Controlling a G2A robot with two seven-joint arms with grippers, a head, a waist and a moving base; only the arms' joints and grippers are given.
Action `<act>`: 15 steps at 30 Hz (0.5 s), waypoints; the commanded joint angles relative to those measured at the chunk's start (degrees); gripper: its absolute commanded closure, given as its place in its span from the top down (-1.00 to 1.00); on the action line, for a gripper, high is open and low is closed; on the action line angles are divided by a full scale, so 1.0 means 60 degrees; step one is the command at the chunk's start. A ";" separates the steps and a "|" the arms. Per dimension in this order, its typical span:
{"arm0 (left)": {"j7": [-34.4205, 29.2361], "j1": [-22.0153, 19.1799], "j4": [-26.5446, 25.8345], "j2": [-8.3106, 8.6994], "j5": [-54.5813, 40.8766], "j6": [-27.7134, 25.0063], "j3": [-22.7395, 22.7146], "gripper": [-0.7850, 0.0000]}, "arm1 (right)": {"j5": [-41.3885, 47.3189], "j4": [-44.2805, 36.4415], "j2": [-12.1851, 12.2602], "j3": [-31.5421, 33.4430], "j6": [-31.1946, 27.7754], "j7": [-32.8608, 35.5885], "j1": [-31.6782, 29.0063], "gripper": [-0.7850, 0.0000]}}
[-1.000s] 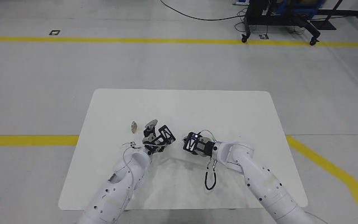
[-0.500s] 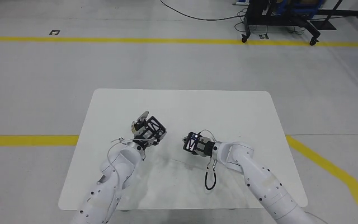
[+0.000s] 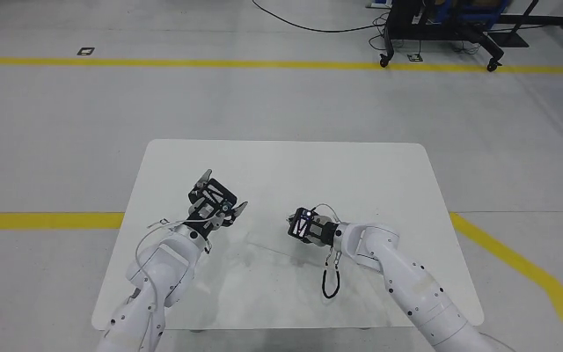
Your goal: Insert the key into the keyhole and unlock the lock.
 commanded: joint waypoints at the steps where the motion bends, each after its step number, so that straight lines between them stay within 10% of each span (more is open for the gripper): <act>1: 0.0000 0.0000 0.0000 0.0000 0.0000 0.0000 0.0000 1.00 | 0.0974 -0.0040 -0.0012 0.0071 -0.0378 -0.0593 -0.0088 -1.00; 15: 0.0000 0.0000 0.0000 0.0000 0.0000 0.0000 0.0000 1.00 | 0.3146 -0.1290 0.0041 0.0487 -0.0185 -0.0688 -0.1064 -1.00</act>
